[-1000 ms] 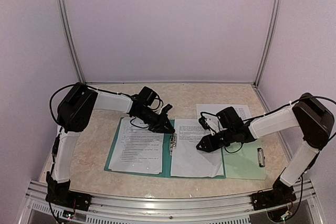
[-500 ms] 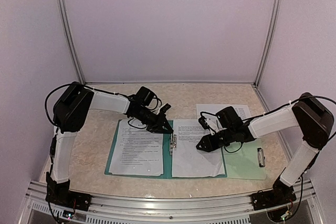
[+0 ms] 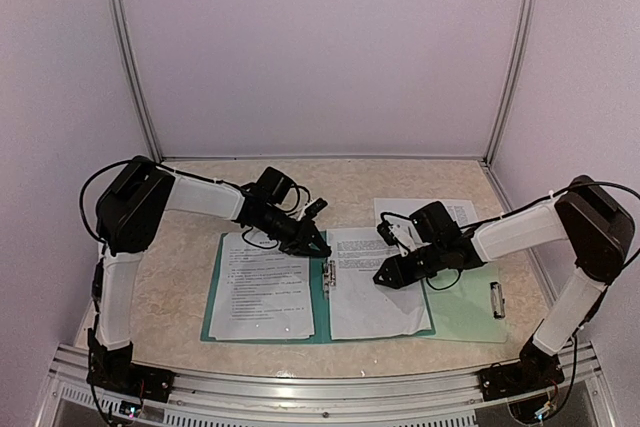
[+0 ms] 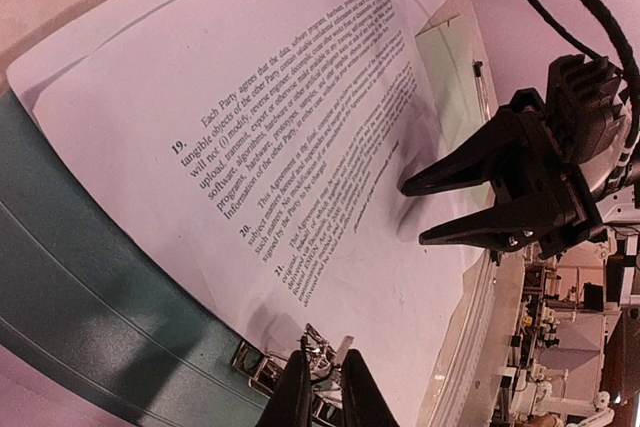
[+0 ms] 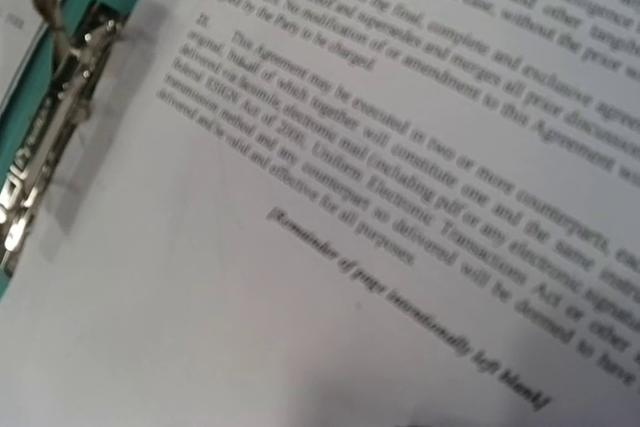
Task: Put the files into the folder
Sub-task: Close the spring clip on the folder.
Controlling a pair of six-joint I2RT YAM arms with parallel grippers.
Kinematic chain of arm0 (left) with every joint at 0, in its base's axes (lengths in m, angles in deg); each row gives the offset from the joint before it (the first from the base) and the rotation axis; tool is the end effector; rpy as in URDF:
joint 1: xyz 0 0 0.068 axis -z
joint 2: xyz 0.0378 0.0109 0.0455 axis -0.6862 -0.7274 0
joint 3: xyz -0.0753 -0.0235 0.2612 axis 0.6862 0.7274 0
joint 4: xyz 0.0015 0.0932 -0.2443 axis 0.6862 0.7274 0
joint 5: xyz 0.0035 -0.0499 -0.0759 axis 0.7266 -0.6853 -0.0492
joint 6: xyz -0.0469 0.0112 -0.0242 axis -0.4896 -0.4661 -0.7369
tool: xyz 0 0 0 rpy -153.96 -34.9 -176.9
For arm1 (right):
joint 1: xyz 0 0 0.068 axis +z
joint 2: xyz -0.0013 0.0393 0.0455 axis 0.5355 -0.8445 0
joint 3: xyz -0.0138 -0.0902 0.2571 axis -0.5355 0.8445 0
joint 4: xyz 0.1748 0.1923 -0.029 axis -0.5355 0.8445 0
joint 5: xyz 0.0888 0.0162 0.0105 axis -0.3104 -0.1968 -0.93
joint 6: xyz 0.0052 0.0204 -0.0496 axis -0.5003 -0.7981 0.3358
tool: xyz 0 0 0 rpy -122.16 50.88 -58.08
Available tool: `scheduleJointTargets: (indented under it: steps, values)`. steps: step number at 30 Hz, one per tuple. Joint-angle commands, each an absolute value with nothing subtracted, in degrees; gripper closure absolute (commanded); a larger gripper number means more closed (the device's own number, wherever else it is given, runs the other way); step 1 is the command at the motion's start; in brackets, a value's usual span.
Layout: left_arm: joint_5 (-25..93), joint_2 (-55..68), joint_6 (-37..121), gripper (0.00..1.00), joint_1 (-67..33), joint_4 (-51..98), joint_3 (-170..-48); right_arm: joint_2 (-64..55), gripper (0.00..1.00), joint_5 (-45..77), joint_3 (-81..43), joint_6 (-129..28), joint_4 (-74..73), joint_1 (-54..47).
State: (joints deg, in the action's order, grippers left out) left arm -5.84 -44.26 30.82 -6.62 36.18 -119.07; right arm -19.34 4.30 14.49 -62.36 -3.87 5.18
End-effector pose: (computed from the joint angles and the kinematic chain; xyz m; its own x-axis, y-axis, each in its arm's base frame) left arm 0.3457 -0.2909 0.1236 -0.8894 0.3412 -0.3044 0.4371 0.4389 -0.7851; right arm 0.2364 0.1969 0.1283 -0.8250 -0.2536 -0.5050 -0.5021 0.7391 0.4490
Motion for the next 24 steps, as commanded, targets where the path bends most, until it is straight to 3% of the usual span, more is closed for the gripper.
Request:
scheduleJointTargets:
  steps: [1,13,24]
  values:
    - [-7.7,-41.58,32.85,0.88,-5.74,34.74,-117.82,-21.67,0.69,6.47,14.87,-62.39,1.05,5.68]
    - [-7.82,-39.64,35.68,0.76,-4.26,35.7,-116.14,-21.68,0.69,6.52,14.66,-62.56,1.23,5.66]
    - [-6.74,-37.02,37.26,0.75,-1.92,37.46,-115.08,-21.93,0.7,6.62,14.48,-62.69,1.44,5.68]
